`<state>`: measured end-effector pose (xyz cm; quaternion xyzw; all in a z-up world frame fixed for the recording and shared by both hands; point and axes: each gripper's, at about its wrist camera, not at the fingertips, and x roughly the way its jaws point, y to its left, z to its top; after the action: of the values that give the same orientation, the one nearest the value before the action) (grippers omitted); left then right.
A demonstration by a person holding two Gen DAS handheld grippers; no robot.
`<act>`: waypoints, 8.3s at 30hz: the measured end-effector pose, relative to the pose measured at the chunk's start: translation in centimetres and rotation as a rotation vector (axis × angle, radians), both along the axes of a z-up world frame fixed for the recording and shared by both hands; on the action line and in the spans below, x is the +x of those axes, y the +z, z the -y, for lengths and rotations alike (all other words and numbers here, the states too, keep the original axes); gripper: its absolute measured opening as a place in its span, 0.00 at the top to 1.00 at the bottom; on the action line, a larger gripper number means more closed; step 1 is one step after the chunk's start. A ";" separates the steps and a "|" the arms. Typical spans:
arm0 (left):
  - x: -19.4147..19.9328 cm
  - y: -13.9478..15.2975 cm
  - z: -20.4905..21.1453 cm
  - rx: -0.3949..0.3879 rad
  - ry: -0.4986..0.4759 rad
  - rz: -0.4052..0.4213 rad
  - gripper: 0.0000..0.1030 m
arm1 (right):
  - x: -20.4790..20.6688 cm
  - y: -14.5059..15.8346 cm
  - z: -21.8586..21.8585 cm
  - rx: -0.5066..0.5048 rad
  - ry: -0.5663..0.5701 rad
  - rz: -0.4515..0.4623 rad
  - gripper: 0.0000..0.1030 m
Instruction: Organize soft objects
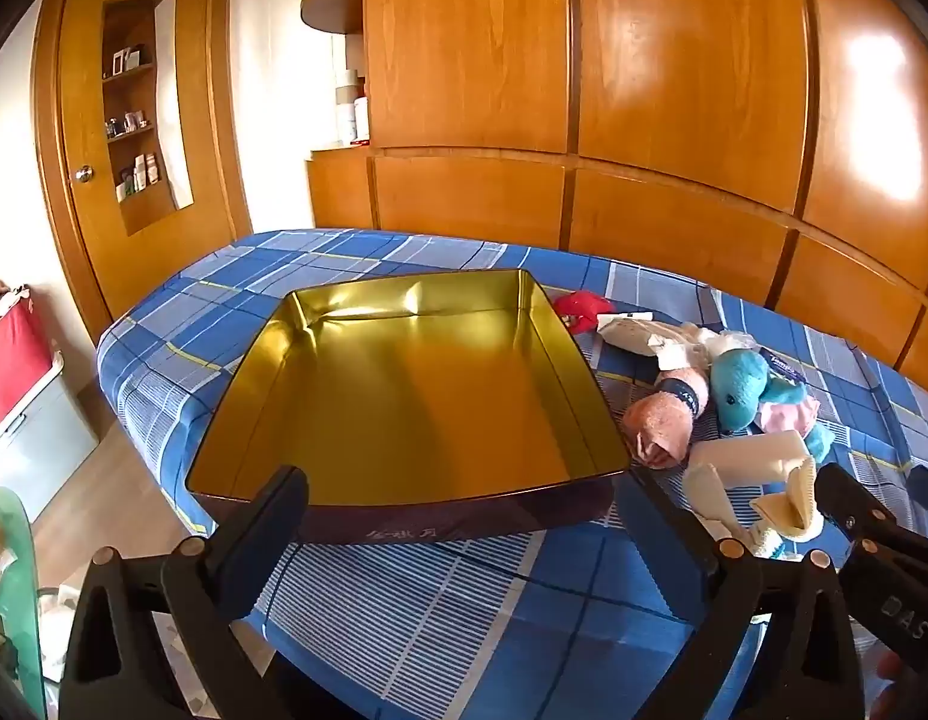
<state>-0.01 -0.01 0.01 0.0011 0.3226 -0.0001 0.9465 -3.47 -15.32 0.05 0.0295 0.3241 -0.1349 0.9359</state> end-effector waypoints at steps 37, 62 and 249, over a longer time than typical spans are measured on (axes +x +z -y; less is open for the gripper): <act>0.0 0.4 -1.0 0.019 0.035 0.019 0.00 | 0.1 0.1 -1.7 -0.038 0.055 0.035 0.00; 0.4 0.1 -1.5 0.017 0.039 0.006 0.00 | 0.2 0.1 -1.8 -0.037 0.054 0.040 0.00; 5.8 2.3 -11.2 -0.032 0.098 -0.025 0.11 | 18.4 -0.5 -14.0 -0.122 0.697 -0.343 0.63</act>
<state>5.84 11.21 2.29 -0.0297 0.3339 0.0414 0.9412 14.97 -1.30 -0.49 -0.1611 0.4577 0.1692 0.8579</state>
